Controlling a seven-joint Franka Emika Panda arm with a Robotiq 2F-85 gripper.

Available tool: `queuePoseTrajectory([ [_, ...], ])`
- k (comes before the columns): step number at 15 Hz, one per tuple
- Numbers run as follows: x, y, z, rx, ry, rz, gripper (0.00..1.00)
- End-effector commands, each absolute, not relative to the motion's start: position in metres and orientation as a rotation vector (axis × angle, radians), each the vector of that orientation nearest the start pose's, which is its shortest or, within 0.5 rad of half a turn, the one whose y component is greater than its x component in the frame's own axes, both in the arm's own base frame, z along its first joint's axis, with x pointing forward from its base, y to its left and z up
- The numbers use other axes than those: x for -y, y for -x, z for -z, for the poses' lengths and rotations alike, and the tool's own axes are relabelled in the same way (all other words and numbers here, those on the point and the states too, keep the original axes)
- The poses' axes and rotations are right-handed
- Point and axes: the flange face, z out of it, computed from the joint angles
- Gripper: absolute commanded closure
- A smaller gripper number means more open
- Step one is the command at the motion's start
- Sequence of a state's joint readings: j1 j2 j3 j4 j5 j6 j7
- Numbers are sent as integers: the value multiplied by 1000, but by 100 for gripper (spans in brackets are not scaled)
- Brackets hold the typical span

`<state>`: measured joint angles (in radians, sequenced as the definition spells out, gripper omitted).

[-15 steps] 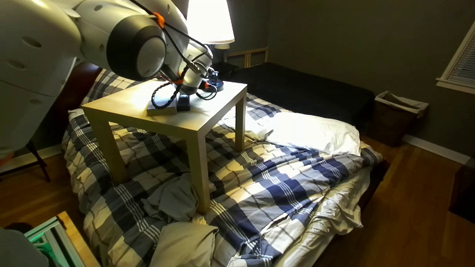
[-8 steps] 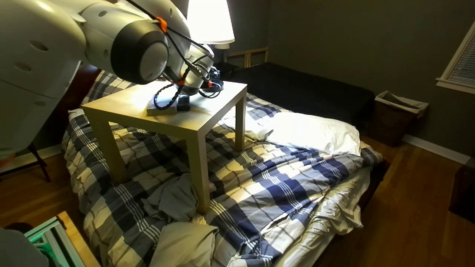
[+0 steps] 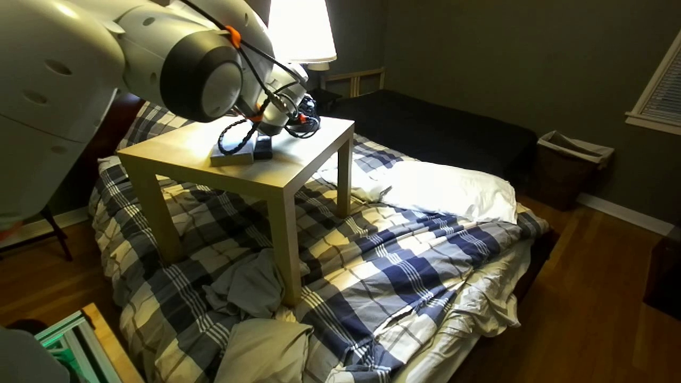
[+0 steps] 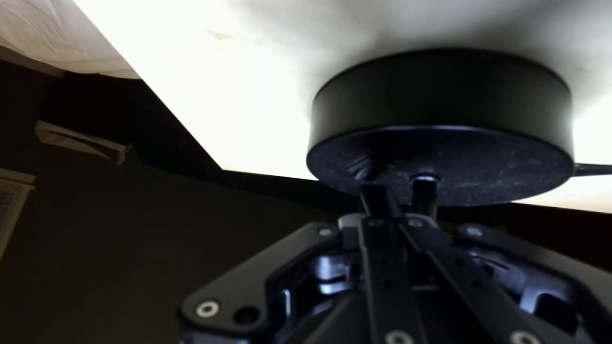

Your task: Turn of the lamp by pressing on the button on its base

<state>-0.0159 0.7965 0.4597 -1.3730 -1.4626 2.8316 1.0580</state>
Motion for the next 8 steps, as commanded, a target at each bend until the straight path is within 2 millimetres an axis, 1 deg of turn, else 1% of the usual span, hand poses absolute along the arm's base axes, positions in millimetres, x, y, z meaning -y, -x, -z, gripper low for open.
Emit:
queuePoseTrajectory([
  [1, -286, -705, -337, 552, 2793, 1384, 100],
  [8, -283, -708, -338, 591, 2829, 1357, 100],
])
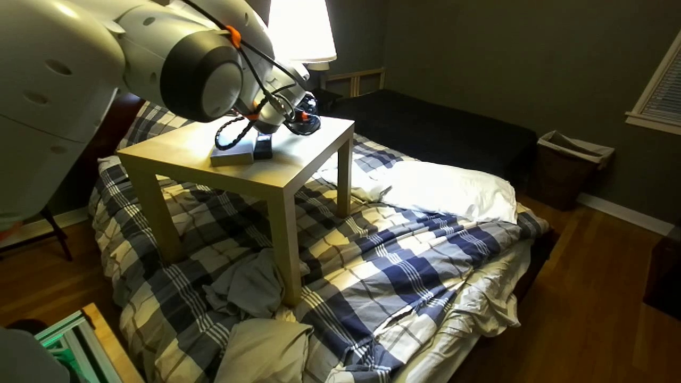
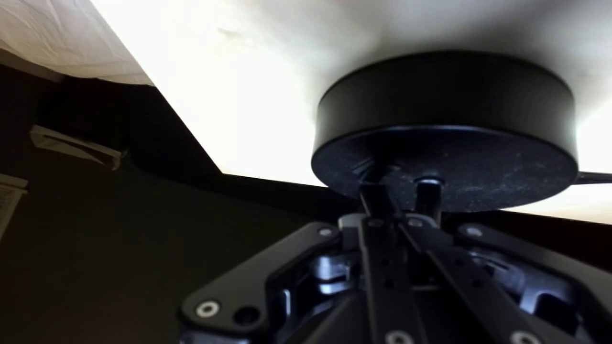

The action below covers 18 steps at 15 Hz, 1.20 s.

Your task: Turn of the lamp by pressing on the button on its base

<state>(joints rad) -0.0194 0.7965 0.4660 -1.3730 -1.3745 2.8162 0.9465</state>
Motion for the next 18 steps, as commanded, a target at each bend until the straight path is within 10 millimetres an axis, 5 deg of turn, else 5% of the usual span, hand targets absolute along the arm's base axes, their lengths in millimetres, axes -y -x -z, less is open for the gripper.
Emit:
queuePoseTrajectory([
  [1, -283, -708, -339, 598, 2833, 1349, 100],
  [18, -280, -710, -317, 686, 2887, 1220, 100],
])
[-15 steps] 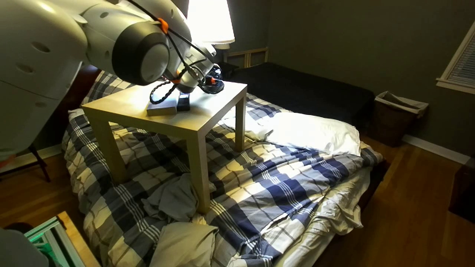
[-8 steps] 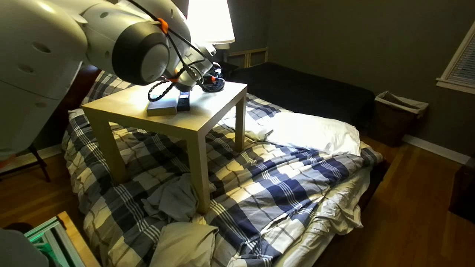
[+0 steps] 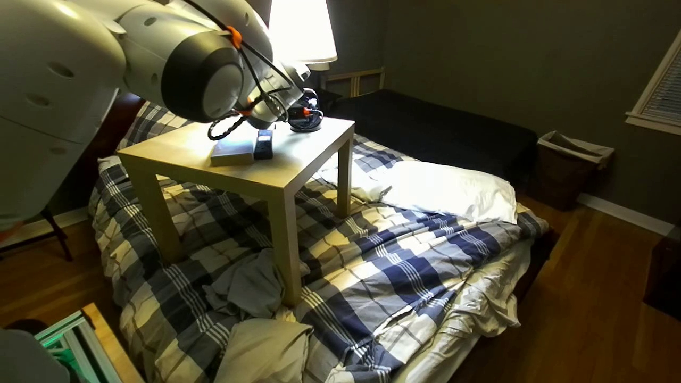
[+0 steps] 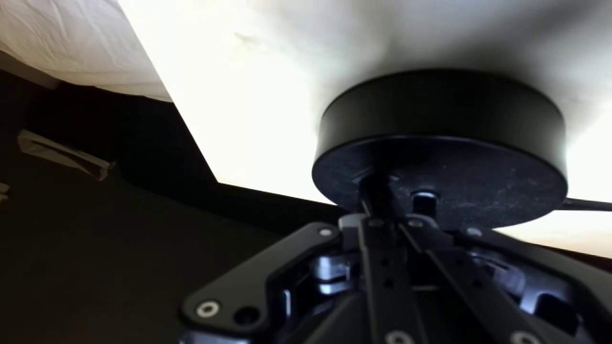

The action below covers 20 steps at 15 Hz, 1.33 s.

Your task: Turn of the lamp by pressing on the button on its base

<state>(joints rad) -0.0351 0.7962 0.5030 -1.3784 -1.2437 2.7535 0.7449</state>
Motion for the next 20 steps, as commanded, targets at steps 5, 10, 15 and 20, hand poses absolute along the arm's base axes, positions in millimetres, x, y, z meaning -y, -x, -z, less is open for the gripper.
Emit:
queuePoseTrajectory([
  [5, -277, -718, -311, 712, 2827, 1313, 100],
  [10, -270, -722, -308, 749, 2771, 1373, 100],
  [15, -267, -724, -315, 712, 2773, 1363, 100],
  [20, -267, -724, -320, 695, 2770, 1369, 100],
])
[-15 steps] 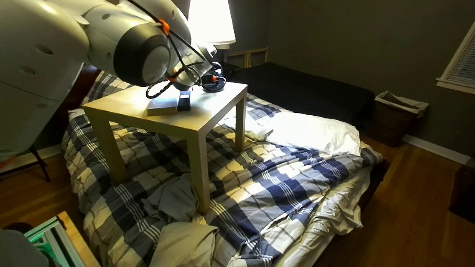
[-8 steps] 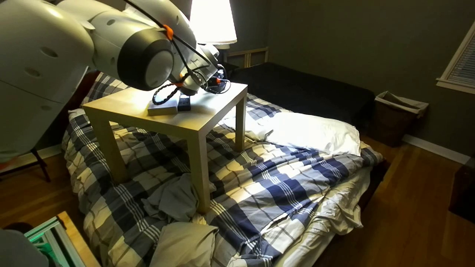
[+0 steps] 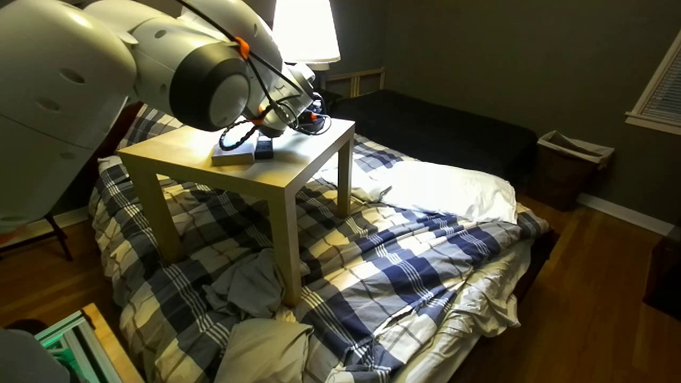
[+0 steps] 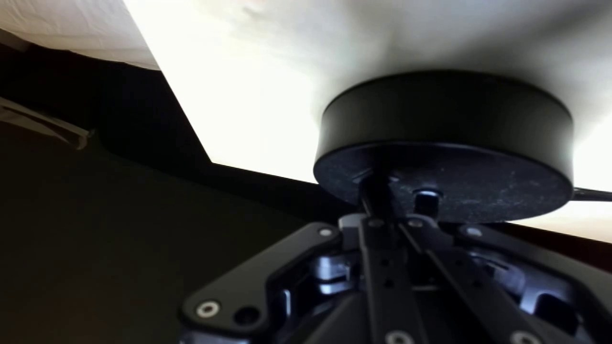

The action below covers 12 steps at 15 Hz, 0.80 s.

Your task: Turn of the lamp by pressing on the button on its base

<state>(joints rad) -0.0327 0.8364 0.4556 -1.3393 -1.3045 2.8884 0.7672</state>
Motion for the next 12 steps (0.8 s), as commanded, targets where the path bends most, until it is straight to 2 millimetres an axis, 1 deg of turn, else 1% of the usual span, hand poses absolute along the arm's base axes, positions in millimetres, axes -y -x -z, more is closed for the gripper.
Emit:
queuePoseTrajectory([
  [1, -266, -725, -320, 692, 2768, 1375, 100],
  [12, -263, -727, -331, 603, 2751, 1386, 100],
])
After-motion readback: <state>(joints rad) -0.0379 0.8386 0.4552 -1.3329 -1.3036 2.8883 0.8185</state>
